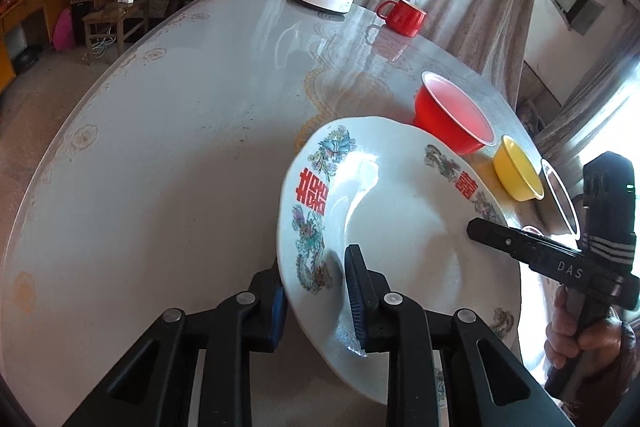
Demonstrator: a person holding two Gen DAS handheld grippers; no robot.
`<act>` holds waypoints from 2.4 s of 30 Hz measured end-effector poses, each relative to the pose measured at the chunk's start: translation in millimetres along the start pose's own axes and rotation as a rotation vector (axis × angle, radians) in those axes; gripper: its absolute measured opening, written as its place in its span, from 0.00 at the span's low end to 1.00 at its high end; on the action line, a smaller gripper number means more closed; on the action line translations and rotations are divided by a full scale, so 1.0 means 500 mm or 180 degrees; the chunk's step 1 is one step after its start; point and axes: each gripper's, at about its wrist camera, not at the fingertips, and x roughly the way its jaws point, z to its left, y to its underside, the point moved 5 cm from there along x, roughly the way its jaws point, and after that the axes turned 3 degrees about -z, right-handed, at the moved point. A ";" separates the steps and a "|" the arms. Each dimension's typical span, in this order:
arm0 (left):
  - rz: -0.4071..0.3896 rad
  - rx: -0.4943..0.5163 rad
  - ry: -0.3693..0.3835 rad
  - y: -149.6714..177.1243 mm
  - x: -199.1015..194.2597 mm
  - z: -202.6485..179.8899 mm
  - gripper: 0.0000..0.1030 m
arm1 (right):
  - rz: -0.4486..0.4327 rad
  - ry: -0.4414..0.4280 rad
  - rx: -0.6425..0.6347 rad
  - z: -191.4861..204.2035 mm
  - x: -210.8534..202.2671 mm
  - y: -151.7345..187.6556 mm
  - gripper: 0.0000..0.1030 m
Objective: Organize plates and bowls
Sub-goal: 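Lift and carry the red-character plate toward the pink-rimmed plate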
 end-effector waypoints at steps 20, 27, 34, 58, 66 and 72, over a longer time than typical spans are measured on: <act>-0.0220 -0.0004 -0.0041 0.019 -0.045 0.003 0.23 | 0.0039 -0.0220 0.0069 0.006 0.003 0.011 0.21; -0.0291 -0.0014 -0.0018 0.029 -0.062 -0.004 0.22 | -0.0023 -0.0328 0.0088 0.015 -0.010 0.020 0.21; -0.0265 -0.0029 -0.0162 0.033 -0.050 0.009 0.22 | -0.0028 -0.0233 0.0031 0.019 0.000 0.024 0.21; -0.0396 -0.0052 -0.0019 0.028 -0.071 -0.006 0.23 | -0.0204 -0.0224 -0.0051 0.025 -0.036 0.024 0.21; -0.0513 -0.0007 0.0014 0.031 -0.096 -0.018 0.23 | -0.0312 -0.0216 -0.0090 0.037 -0.057 0.028 0.21; -0.0638 0.0069 -0.0009 0.040 -0.125 -0.035 0.23 | -0.0404 -0.0250 -0.0111 0.046 -0.083 0.036 0.21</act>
